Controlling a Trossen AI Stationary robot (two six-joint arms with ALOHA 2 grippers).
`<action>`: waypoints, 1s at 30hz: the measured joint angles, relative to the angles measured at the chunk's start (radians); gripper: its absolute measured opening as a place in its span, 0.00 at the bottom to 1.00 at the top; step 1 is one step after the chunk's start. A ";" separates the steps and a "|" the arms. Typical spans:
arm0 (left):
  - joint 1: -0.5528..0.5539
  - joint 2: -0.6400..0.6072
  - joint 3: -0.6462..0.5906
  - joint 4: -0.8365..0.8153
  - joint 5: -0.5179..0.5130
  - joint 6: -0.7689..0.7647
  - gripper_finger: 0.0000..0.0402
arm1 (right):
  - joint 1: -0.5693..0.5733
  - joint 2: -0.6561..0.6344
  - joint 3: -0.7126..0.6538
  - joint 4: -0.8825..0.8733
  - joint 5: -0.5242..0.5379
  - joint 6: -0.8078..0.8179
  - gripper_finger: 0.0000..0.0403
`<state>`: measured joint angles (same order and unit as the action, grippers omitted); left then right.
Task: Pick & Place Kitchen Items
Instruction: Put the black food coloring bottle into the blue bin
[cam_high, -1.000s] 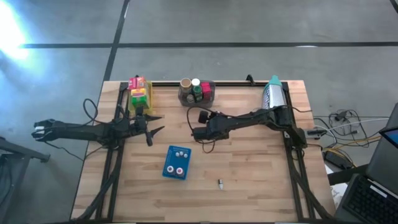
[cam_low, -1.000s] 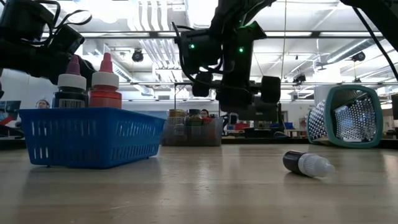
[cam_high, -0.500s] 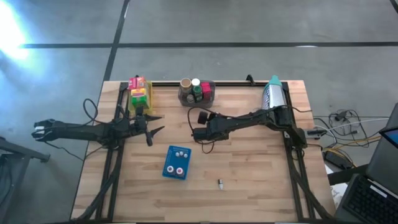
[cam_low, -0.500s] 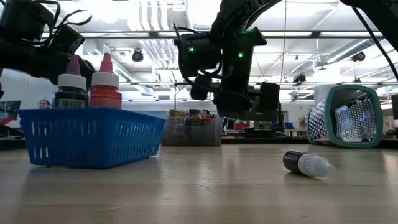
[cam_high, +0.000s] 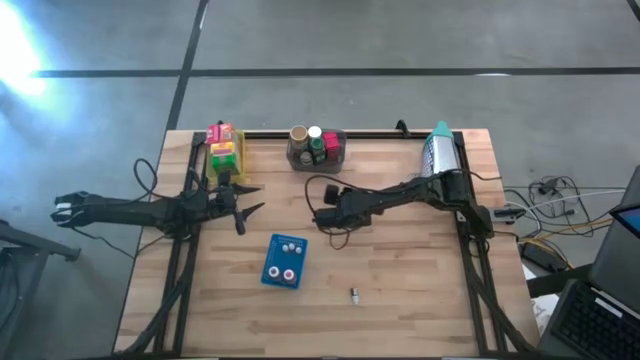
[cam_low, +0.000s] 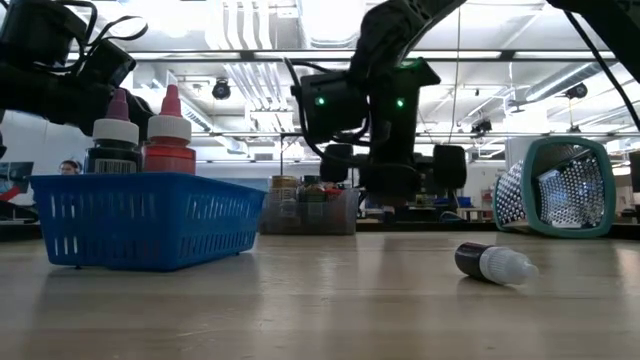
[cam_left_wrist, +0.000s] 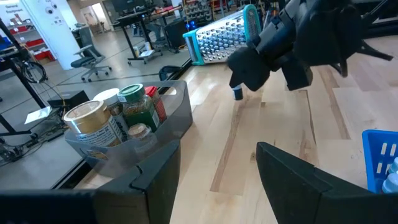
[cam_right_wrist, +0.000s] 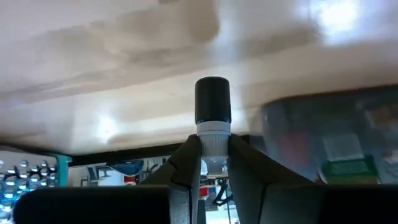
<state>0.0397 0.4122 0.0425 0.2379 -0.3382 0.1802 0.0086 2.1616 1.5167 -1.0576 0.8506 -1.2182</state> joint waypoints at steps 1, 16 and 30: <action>0.000 0.000 0.000 0.000 0.000 0.000 0.54 | 0.000 0.000 -0.006 0.000 -0.008 0.000 0.14; 0.000 0.000 0.000 0.000 0.000 0.000 0.54 | 0.006 -0.002 -0.084 0.183 -0.013 0.059 0.26; 0.000 0.000 0.000 0.000 0.000 0.000 0.54 | 0.045 -0.001 -0.078 0.201 -0.011 0.086 0.44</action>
<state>0.0399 0.4122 0.0425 0.2375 -0.3385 0.1802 0.0540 2.1601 1.4384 -0.8566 0.8398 -1.1324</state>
